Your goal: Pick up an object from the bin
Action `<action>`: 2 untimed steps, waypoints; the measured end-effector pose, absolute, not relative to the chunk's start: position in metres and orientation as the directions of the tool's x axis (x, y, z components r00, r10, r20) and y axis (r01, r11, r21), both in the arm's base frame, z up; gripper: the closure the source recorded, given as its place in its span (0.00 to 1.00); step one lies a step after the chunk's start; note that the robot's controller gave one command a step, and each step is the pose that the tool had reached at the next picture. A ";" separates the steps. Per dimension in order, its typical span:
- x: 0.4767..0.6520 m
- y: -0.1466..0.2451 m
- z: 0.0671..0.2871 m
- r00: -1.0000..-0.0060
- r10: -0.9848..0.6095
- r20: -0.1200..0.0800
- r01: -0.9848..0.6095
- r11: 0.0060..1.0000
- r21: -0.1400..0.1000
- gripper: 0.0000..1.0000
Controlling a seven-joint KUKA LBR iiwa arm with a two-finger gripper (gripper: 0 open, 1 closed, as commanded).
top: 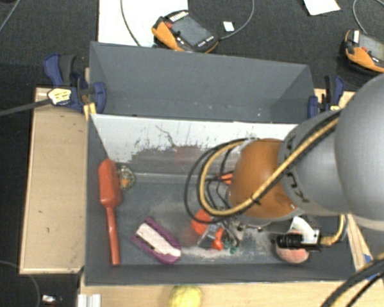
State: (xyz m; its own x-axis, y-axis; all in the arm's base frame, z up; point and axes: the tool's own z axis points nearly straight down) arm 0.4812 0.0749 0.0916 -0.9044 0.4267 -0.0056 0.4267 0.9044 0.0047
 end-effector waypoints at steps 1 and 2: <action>0.482 0.075 0.103 -0.905 0.425 -0.009 0.425 0.905 0.007 1.00; 0.482 0.075 0.116 -0.905 0.424 -0.009 0.424 0.905 0.007 1.00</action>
Offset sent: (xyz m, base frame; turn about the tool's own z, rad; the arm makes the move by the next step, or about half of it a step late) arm 0.0008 0.0002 0.0324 -0.0012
